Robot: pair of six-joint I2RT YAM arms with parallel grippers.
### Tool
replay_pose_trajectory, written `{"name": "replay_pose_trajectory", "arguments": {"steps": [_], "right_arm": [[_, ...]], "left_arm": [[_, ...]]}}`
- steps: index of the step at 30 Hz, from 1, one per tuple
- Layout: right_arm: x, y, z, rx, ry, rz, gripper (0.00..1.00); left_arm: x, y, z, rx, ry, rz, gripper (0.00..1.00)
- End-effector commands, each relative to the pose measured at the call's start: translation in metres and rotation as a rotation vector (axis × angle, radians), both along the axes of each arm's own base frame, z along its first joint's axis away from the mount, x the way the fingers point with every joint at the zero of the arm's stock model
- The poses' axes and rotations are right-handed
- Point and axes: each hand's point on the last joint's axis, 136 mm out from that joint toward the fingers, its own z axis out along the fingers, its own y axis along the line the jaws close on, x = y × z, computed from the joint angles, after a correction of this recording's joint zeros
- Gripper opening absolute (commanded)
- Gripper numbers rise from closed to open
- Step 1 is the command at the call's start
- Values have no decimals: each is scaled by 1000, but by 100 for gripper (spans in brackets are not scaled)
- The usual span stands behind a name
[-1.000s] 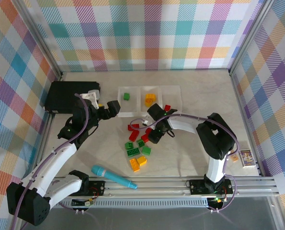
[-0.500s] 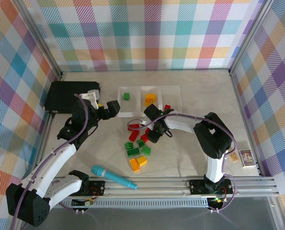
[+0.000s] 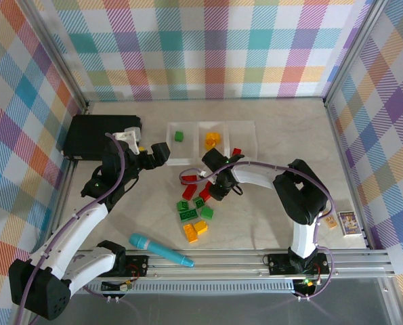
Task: Sort the legos into containers by color
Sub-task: Pick up the lego from the center of the table, then place the lego in the container.
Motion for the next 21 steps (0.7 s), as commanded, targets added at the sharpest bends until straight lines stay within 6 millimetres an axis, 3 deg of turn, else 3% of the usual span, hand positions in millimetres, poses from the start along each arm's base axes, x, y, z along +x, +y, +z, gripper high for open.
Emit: {"name": "replay_pose_trajectory", "arguments": {"steps": [1,7,15,21], "right_arm": [[28,-37,-9,-162,-101,-91,42],[33,-38,11,-117,-127,-133,38],[44,-32,89,153,-173,-223,37],[71,-56,138,317,-210,-399,36]], "left_arm": [[1,-5,-2,-6,-5,-29,100],[3,-9,-7,-2,17,-47,100],[4,-9,-8,3,20,-46,100],[6,-12,-16,-3,46,-53,100]]}}
